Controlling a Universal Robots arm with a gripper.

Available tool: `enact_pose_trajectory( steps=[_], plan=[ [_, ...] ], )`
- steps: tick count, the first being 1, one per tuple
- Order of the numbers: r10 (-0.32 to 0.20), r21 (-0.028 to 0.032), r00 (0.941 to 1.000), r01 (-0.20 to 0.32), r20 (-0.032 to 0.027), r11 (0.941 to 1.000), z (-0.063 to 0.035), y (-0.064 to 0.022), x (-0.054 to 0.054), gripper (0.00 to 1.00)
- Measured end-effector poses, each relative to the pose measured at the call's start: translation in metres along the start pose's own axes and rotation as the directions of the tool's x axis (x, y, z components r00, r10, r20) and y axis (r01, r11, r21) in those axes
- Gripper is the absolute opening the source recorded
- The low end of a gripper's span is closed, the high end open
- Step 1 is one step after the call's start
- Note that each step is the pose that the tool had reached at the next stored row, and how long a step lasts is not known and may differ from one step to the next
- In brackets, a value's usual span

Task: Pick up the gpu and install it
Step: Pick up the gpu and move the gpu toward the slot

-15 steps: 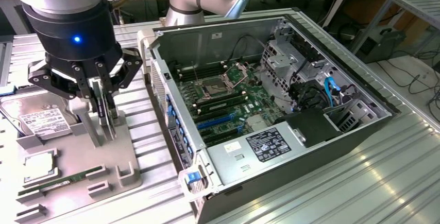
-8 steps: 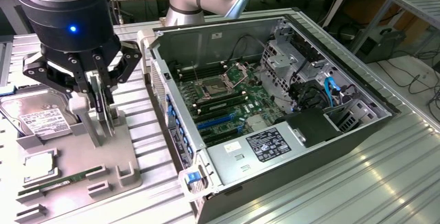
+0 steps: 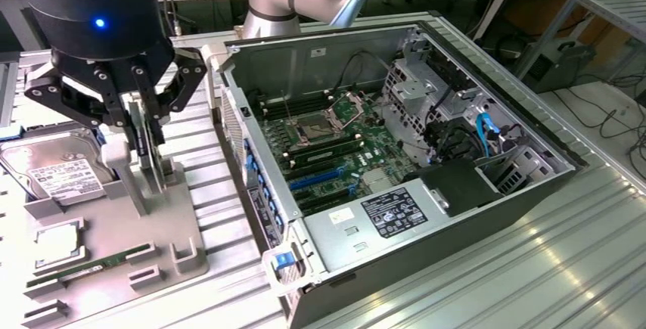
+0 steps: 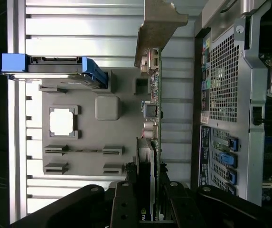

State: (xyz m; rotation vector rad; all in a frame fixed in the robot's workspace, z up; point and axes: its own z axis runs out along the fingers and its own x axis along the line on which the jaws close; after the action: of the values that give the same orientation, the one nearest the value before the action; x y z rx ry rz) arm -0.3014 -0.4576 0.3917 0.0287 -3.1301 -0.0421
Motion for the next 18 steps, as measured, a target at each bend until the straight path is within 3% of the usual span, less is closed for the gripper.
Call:
enact_pose_trajectory(
  steps=[18],
  plan=[
    [0.000,-0.0005,1.0000,0.000,0.0000,1.0000,-0.0290,0.0008,0.000,0.27]
  ],
)
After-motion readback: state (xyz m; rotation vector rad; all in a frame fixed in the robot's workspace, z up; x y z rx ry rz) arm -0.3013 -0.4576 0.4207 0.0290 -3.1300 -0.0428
